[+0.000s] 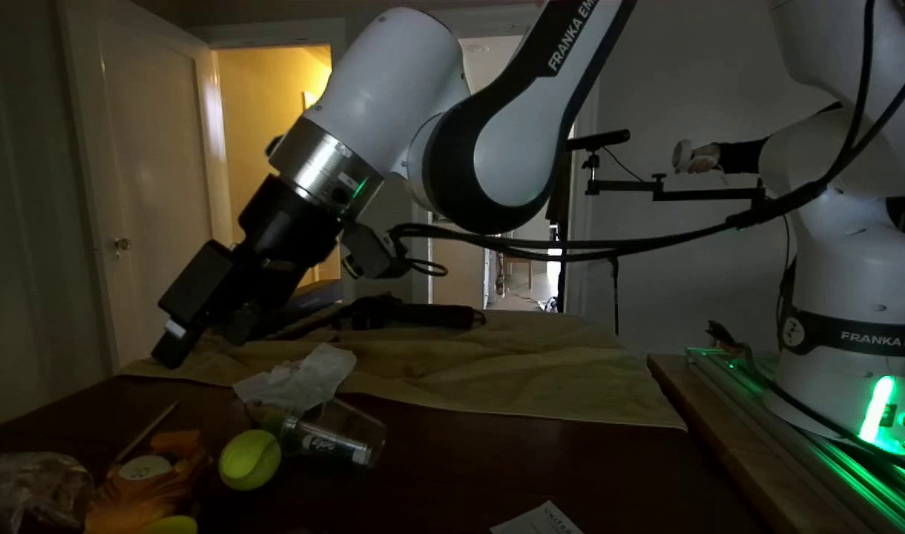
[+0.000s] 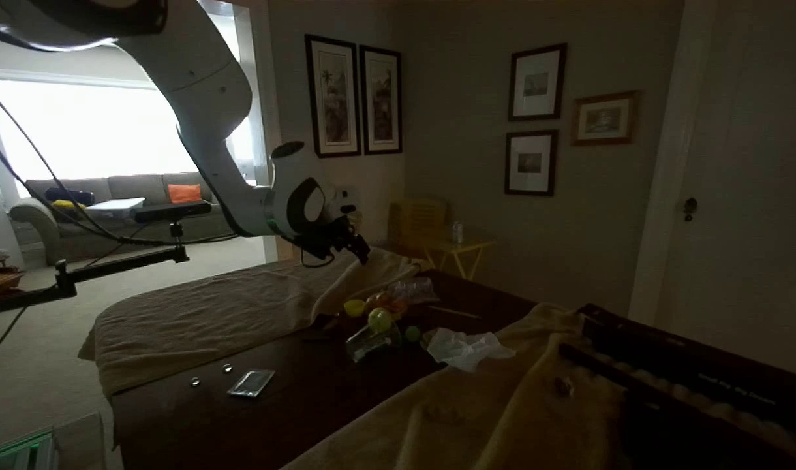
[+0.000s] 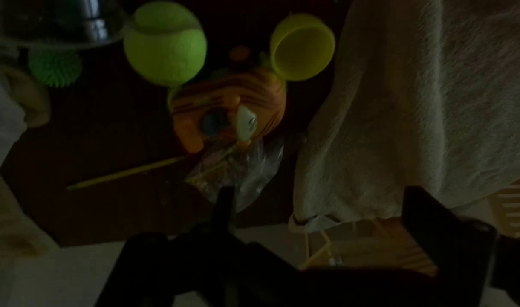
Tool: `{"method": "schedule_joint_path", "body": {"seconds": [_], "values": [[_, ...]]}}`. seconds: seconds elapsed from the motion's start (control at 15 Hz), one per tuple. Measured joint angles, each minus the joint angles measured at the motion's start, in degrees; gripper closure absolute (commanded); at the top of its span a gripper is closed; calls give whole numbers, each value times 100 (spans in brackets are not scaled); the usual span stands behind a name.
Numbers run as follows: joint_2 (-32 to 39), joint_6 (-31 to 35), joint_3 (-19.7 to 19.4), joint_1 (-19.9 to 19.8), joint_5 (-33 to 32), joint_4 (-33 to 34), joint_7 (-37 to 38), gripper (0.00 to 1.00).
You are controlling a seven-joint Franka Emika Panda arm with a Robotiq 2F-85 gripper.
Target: Put the marker inside the clear cup
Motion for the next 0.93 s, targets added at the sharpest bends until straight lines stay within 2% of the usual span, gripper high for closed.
{"method": "schedule_joint_path", "body": {"seconds": [0.13, 0.33, 0.47, 0.6, 0.93], "values": [[144, -483, 911, -700, 633, 139, -507, 0], [387, -1597, 2198, -1920, 1818, 679, -1743, 0], [464, -2539, 2688, -2617, 2521, 1107, -2477, 0], [469, -3451, 2633, -2881, 3004, 1498, -2889, 0], [489, -4969, 1972, -2710, 3506, 2143, -3105, 0]]}}
